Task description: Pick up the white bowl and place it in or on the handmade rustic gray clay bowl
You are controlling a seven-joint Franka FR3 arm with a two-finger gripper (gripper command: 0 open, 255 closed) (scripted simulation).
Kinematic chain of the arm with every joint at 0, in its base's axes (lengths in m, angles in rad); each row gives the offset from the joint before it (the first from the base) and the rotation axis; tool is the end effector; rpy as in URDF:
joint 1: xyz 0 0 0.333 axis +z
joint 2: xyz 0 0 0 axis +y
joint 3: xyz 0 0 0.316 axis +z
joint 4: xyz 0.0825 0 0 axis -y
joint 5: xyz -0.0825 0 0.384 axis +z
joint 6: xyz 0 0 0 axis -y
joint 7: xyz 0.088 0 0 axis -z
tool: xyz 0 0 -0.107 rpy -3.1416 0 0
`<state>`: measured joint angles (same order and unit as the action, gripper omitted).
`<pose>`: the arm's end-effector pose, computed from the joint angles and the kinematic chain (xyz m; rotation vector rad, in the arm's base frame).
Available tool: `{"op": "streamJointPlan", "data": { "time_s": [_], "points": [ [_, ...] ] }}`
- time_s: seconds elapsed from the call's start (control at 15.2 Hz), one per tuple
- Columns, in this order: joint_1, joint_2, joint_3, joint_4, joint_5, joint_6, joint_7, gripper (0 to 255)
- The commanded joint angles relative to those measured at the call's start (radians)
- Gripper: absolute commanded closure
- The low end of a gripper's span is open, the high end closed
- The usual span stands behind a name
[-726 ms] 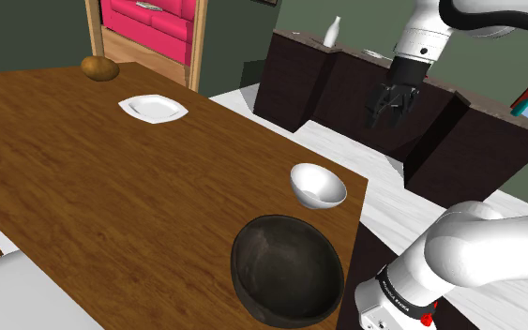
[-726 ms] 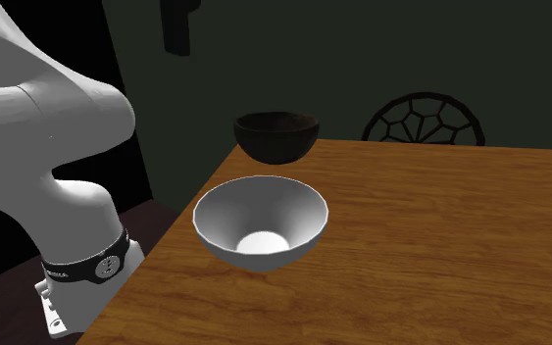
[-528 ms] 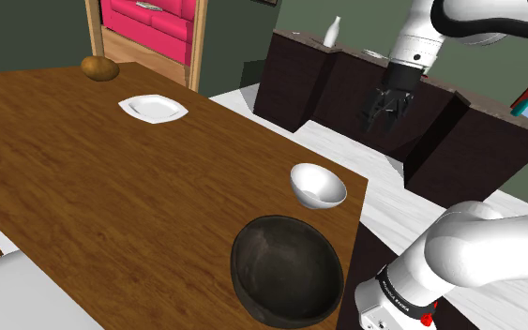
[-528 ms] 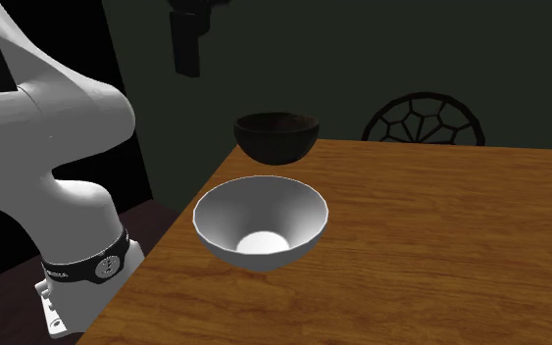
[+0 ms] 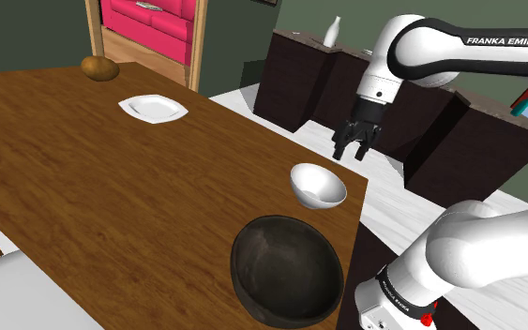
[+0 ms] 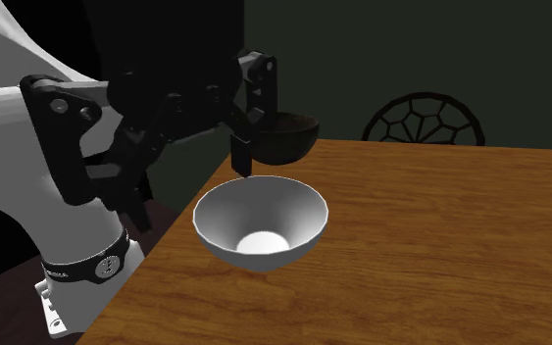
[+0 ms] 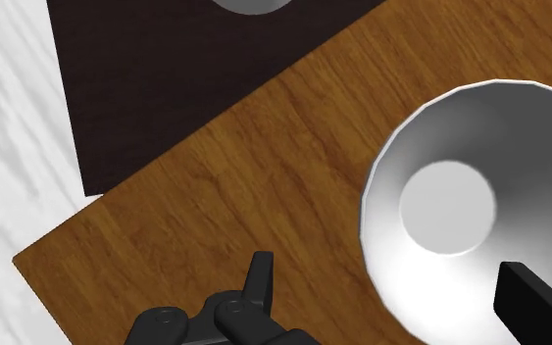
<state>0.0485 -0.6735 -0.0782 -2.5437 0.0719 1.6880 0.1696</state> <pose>0.3261 -0.0042 0.4758 -3.0094 0.2910 0.2926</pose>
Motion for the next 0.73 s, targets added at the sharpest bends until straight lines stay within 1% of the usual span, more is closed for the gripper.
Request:
{"op": "streamJointPlan", "data": {
  "time_s": [0.0,0.4,0.66],
  "points": [
    [0.003,0.015,-0.003,-0.028,0.011,0.039,-0.003,0],
    [0.006,0.013,0.003,-0.11,0.017,0.119,-0.004,0],
    [0.006,0.014,0.003,-0.117,0.017,0.127,-0.004,0]
  ]
}}
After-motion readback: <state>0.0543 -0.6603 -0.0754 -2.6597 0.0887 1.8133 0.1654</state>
